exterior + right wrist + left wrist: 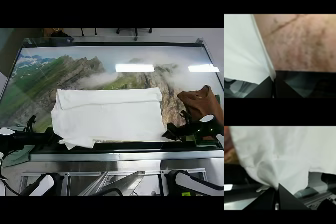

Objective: Fold the shirts.

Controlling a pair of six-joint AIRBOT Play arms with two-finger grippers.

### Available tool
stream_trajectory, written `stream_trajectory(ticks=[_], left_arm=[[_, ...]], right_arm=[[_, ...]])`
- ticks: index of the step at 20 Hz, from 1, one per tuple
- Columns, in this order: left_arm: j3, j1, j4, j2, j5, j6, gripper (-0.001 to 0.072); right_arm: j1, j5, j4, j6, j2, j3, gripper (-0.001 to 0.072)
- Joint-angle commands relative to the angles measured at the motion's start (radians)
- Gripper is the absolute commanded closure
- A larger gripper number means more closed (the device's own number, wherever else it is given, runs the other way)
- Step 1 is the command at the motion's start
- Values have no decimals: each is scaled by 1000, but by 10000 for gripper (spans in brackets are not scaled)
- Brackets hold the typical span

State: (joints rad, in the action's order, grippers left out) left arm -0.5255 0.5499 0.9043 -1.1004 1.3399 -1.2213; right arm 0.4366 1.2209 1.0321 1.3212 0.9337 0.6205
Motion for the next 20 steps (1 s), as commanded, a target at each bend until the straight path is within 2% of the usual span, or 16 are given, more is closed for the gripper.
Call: stream_trajectory(ticks=[1, 4, 6, 8, 13, 17, 20], left_arm=[[-1, 9, 117, 23, 66, -81, 690], [-23, -23, 72, 121, 22, -80, 689], [-110, -68, 60, 159, -19, -83, 689], [-241, -137, 60, 144, -72, -90, 689], [-534, -282, 63, -96, -209, -97, 689], [-678, -357, 71, -358, -316, -96, 689], [-794, -377, 71, -516, -354, -85, 687]], right_arm=[[-2, 44, 180, 176, -111, 2, 690], [-2, 32, 140, 143, -165, 35, 690], [-3, -7, 9, 35, -166, 103, 690], [-4, -108, -179, -83, -154, 170, 690], [-37, -300, -526, -354, 30, 259, 690], [-128, -480, -591, -494, 241, 298, 689], [-151, -499, -629, -559, 356, 332, 687]])
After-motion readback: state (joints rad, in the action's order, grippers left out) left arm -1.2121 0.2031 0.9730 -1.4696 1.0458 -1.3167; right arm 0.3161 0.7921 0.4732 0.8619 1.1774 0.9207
